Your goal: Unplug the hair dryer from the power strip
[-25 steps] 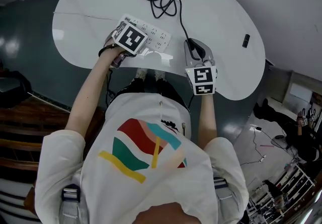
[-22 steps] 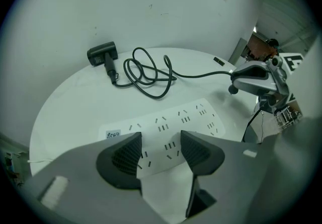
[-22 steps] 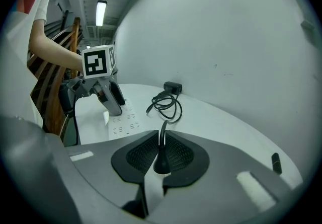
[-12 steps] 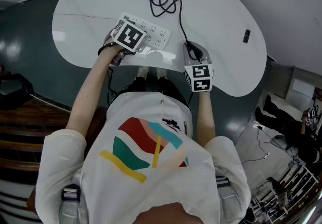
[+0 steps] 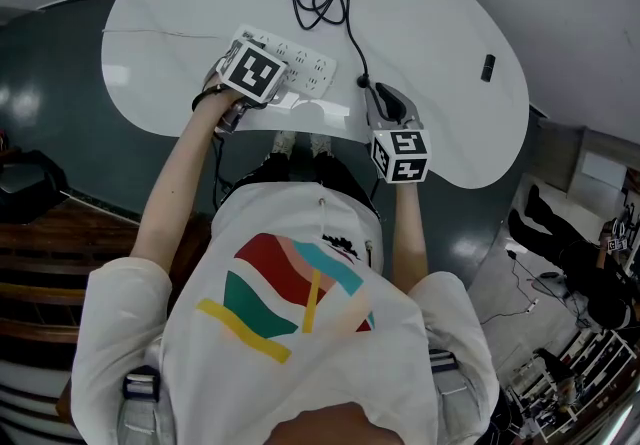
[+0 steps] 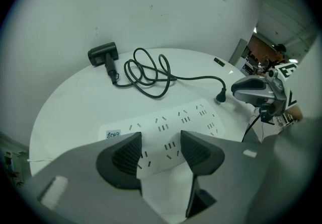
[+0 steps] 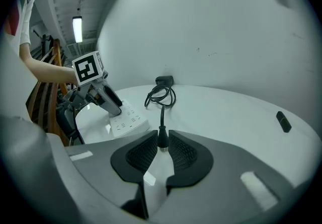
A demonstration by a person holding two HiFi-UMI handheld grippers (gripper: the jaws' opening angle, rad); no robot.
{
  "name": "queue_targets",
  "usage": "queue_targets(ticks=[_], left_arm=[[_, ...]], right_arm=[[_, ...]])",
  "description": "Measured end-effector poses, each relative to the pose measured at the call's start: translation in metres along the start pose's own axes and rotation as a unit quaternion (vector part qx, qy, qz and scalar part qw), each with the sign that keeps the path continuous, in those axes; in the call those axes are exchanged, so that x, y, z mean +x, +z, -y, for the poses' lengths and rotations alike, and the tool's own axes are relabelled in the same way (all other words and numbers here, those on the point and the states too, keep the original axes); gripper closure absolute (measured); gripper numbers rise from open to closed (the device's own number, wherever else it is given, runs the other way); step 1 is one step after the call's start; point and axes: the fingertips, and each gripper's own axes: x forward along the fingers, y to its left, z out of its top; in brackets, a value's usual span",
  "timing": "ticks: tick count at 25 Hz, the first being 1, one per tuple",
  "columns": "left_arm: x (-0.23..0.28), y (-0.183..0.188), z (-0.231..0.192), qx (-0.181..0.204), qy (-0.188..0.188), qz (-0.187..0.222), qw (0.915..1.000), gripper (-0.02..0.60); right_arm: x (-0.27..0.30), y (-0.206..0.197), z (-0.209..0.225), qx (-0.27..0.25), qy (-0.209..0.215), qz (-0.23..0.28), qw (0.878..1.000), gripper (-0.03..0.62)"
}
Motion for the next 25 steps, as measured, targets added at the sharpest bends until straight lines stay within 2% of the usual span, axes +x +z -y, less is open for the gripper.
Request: queue_targets(ticks=[1, 7, 11, 16, 18, 21, 25], left_arm=[[-0.001, 0.002, -0.002, 0.003, 0.004, 0.005, 1.0, 0.337], [0.001, -0.01, 0.006, -0.015, -0.015, -0.022, 0.9995, 0.337], [-0.005, 0.005, -0.008, 0.007, 0.014, 0.017, 0.9997, 0.339], [-0.009, 0.008, -0.012, -0.015, 0.026, 0.037, 0.9989, 0.364], [-0.015, 0.018, -0.012, -0.025, 0.028, 0.057, 0.9977, 0.365], [-0.035, 0.041, -0.003, -0.047, 0.011, 0.103, 0.9935, 0.376], [-0.082, 0.089, 0.003, -0.053, 0.007, 0.203, 0.9777, 0.401]], right_arm=[[-0.001, 0.0, -0.001, 0.0, 0.001, 0.0, 1.0, 0.525], [-0.009, 0.003, -0.006, 0.002, -0.003, 0.008, 1.0, 0.525], [-0.011, 0.017, -0.004, -0.005, -0.017, 0.023, 1.0, 0.544], [-0.013, 0.049, 0.006, -0.007, -0.049, 0.052, 0.997, 0.578], [-0.016, 0.067, 0.009, 0.004, -0.054, 0.071, 0.996, 0.579], [-0.022, 0.1, 0.009, 0.007, -0.057, 0.105, 0.993, 0.574], [-0.034, 0.148, -0.004, -0.008, -0.047, 0.151, 0.987, 0.55]])
